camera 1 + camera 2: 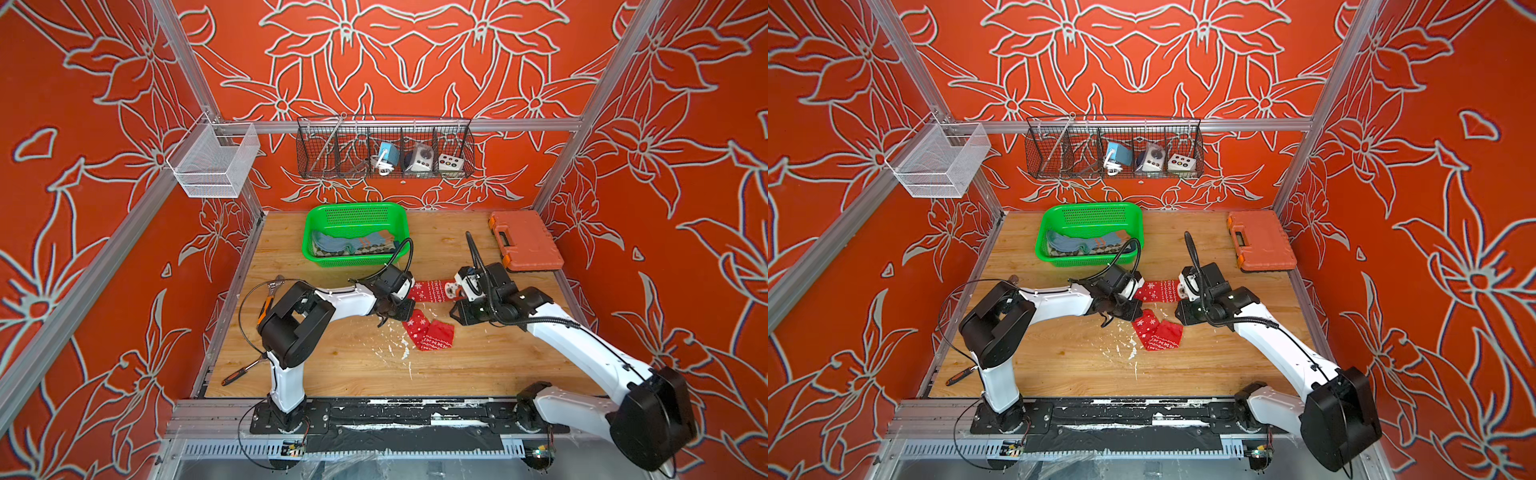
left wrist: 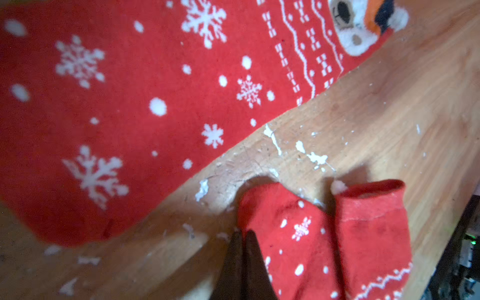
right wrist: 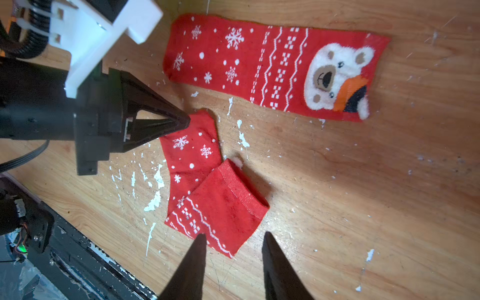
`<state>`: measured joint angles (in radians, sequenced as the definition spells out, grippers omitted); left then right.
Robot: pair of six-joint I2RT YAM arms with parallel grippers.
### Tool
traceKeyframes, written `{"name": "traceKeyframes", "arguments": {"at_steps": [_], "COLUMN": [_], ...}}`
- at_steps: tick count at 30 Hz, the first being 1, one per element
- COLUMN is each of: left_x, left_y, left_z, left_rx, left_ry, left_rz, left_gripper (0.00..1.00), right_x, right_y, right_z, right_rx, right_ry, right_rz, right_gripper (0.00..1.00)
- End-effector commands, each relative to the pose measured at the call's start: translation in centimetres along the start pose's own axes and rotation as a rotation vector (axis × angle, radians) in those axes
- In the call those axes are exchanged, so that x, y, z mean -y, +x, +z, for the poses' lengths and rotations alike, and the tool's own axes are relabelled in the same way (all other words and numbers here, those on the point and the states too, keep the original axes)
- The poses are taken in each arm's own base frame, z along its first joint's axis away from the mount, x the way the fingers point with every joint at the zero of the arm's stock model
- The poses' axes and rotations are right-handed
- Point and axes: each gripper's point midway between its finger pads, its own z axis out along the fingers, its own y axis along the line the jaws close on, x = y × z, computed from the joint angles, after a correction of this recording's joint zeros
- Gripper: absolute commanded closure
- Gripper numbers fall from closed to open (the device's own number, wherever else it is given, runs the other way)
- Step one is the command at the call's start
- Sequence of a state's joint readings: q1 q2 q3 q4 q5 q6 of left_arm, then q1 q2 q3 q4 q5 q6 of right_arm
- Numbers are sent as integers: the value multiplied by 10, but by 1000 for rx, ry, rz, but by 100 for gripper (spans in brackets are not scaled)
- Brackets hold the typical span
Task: Place the socks together as a pair
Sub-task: Flatten out the sock at the center of the board.
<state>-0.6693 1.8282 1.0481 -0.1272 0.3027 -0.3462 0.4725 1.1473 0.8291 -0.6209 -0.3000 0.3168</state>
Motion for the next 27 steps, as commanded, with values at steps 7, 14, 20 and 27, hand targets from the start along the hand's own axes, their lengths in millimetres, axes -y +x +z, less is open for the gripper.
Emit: {"name": "traceKeyframes", "arguments": {"at_steps": [7,14,20,27], "left_x": [102,97,56,-14], "left_y": [-62,-65,-48,2], "left_z": [-96,-109,-105,-99], "left_rx": [291,385,392,371], "left_ry": [174,144,4,-65], "left_rz": [114,86,23,-143], "left_gripper": [100,100,100,100], "right_x": [4,7,4,14], "right_y": [-25,-26,-19,-1], "right_z": [-42,-43,-26,15], "right_rx": [170,179,116,16], "right_ry": [13,-7,-52,-66], "right_rz": [21,41,54,113], "right_gripper": [65,64,63,56]}}
